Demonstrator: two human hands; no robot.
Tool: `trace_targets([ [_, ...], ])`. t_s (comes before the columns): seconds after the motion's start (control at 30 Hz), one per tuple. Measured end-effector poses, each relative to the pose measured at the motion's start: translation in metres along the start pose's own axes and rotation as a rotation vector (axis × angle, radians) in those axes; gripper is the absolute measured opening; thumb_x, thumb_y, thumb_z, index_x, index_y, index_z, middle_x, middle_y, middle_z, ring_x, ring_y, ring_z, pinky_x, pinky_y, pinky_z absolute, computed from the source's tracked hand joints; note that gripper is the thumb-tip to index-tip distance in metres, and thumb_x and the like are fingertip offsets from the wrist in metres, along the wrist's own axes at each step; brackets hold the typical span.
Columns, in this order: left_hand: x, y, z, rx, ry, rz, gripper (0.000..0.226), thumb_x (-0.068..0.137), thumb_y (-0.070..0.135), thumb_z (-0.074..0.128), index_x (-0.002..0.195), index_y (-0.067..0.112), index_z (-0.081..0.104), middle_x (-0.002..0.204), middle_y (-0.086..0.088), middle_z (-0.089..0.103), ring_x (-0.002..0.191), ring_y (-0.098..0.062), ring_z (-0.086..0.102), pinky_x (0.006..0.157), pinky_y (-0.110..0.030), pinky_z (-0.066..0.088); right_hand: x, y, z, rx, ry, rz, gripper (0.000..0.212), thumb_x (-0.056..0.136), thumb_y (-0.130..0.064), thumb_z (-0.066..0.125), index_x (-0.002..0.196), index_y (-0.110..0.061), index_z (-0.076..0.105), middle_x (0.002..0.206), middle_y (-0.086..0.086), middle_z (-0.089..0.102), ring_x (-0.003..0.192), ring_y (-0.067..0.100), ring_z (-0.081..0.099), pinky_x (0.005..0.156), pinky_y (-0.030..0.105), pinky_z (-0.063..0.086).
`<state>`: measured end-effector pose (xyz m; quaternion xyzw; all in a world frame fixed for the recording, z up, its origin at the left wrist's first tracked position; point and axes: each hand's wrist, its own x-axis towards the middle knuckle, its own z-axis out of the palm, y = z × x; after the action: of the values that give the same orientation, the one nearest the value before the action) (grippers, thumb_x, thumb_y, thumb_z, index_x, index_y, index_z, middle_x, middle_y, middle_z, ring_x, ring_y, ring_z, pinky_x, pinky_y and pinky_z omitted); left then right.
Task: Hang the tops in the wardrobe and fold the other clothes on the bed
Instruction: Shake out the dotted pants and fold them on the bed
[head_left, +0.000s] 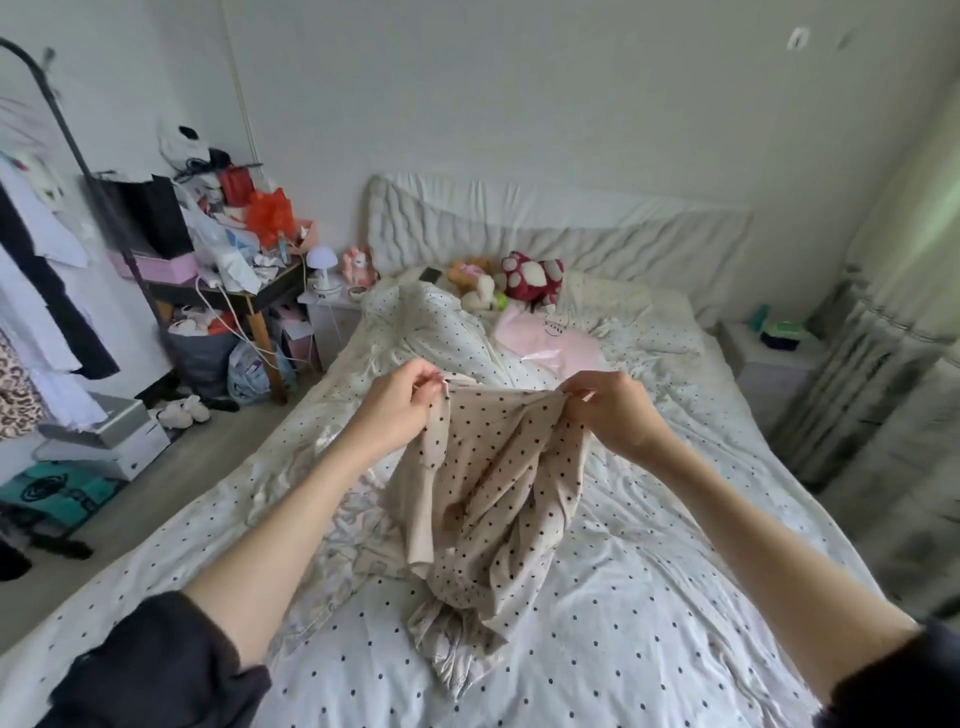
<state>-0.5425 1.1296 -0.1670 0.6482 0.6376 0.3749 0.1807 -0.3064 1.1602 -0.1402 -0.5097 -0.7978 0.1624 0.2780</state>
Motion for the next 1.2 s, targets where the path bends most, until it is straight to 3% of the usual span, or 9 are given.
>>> trace_targets([
  [0.23,-0.014,0.021,-0.010,-0.039,0.016,0.043,0.006,0.099,0.021,0.044,0.100,0.022,0.050,0.097,0.002,0.061,0.086,-0.011,0.056,0.065,-0.015,0.039,-0.006,0.001,-0.001,0.017,0.117,0.011,0.020,0.087,-0.001,0.057,0.103,-0.006,0.067,0.102,0.008,0.070,0.086,0.020,0.064,0.084,0.039,0.053],
  [0.37,-0.048,-0.007,0.011,-0.018,-0.202,-0.150,0.014,0.098,0.025,0.045,0.105,0.018,0.055,0.095,-0.002,0.064,0.084,-0.020,0.060,0.078,-0.036,0.049,-0.037,0.026,0.032,-0.004,-0.054,0.063,0.018,0.086,-0.005,0.061,0.102,-0.008,0.068,0.099,0.004,0.070,0.083,0.015,0.061,0.086,0.040,0.052],
  [0.43,-0.061,-0.016,0.023,-0.059,-0.240,-0.277,0.012,0.097,0.028,0.048,0.096,0.020,0.057,0.092,-0.004,0.063,0.084,-0.021,0.059,0.074,-0.032,0.047,-0.052,0.037,0.053,-0.040,-0.089,0.151,0.015,0.089,-0.011,0.060,0.101,-0.010,0.068,0.102,0.004,0.070,0.088,0.018,0.062,0.086,0.038,0.052],
  [0.63,-0.054,-0.004,0.038,-0.671,-0.155,-0.684,0.007,0.090,0.001,0.056,0.085,0.005,0.059,0.057,-0.001,0.069,0.052,-0.012,0.067,0.045,-0.022,0.052,-0.097,0.036,0.097,0.232,-0.323,0.197,0.018,0.087,-0.039,0.063,0.088,-0.021,0.064,0.089,-0.002,0.068,0.079,0.011,0.062,0.074,0.026,0.051],
  [0.73,-0.043,0.009,0.040,-0.889,-0.135,-0.733,0.007,0.091,0.000,0.053,0.086,0.003,0.057,0.061,-0.006,0.070,0.052,-0.013,0.068,0.046,-0.023,0.054,-0.110,0.031,0.104,0.335,-0.491,0.255,0.035,0.077,-0.050,0.070,0.067,-0.024,0.048,0.063,-0.012,0.047,0.056,0.004,0.044,0.049,0.013,0.033],
  [0.87,-0.025,0.021,0.038,-0.957,-0.114,-0.656,0.007,0.093,0.001,0.052,0.091,0.003,0.059,0.086,-0.014,0.069,0.060,-0.015,0.070,0.050,-0.023,0.055,-0.106,0.044,0.104,0.290,-0.335,0.346,0.050,0.079,-0.024,0.073,0.057,-0.019,0.029,0.057,-0.005,0.028,0.060,0.014,0.025,0.054,0.030,0.019],
  [1.0,-0.020,0.019,0.035,-0.640,-0.052,-0.549,0.009,0.094,0.005,0.053,0.100,0.004,0.059,0.096,-0.013,0.066,0.073,-0.016,0.067,0.059,-0.024,0.057,-0.084,0.049,0.059,0.240,-0.171,0.315,0.024,0.077,-0.017,0.074,0.066,0.000,0.060,0.062,0.005,0.048,0.062,0.015,0.038,0.058,0.029,0.029],
  [1.1,-0.021,0.022,0.039,-0.110,-0.075,-0.246,0.027,0.092,0.011,0.057,0.119,0.012,0.051,0.112,-0.002,0.055,0.092,-0.016,0.061,0.077,-0.031,0.055,-0.062,0.040,0.022,0.159,-0.130,0.207,0.013,0.078,-0.012,0.073,0.073,-0.002,0.066,0.067,0.006,0.058,0.064,0.017,0.047,0.058,0.031,0.039],
  [1.2,-0.026,0.043,0.052,-0.010,-0.302,0.091,0.045,0.085,0.027,0.068,0.124,0.023,0.047,0.116,0.006,0.052,0.102,-0.010,0.055,0.085,-0.024,0.045,-0.043,0.022,-0.001,0.091,-0.161,0.162,0.027,0.080,-0.018,0.073,0.075,0.007,0.065,0.067,0.010,0.055,0.062,0.018,0.043,0.053,0.028,0.031],
])
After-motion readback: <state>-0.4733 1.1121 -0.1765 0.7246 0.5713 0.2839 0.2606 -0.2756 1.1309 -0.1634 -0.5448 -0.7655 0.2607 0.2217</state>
